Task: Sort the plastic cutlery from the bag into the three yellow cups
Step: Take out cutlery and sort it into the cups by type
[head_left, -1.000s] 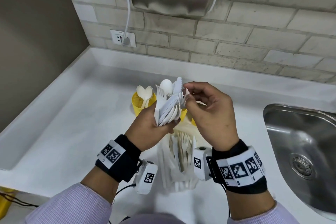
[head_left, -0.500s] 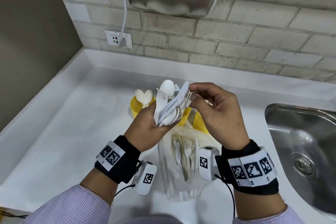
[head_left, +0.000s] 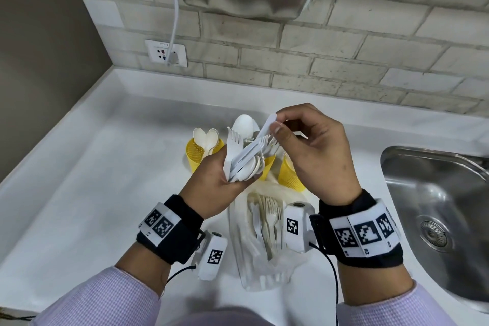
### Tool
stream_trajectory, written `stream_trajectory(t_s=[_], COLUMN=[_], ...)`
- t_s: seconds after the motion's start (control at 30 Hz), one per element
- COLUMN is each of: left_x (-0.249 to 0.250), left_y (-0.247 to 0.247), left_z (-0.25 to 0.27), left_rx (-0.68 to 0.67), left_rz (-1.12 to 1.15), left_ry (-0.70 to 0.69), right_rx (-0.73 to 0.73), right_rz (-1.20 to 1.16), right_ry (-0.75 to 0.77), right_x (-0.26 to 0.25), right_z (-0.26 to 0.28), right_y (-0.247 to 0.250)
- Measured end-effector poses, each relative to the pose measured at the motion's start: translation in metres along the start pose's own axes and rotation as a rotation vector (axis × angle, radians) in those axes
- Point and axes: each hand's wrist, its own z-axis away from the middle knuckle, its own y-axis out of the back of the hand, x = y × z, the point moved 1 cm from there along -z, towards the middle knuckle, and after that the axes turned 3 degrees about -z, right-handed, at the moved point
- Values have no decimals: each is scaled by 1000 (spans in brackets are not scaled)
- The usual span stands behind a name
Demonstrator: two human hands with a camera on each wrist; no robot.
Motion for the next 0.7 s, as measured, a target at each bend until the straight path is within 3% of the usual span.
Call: stream_trajectory(t_s=[0.17, 0.33, 0.43, 0.7], left_x=[1, 6, 8, 12], left_y=[2, 1, -1, -3], left_z=[2, 3, 4, 9], left_rx=[14, -17, -29, -75], left_rz=[41, 35, 33, 18], left_ry=[10, -25, -39, -43], right_rx=[57, -62, -52, 93], right_rz=[-152, 11, 31, -300], right_ry=[-26, -74, -53, -62], right_x=[-1, 2, 3, -8], right_z=[0, 2, 2, -2], right_y=[-1, 1, 2, 9])
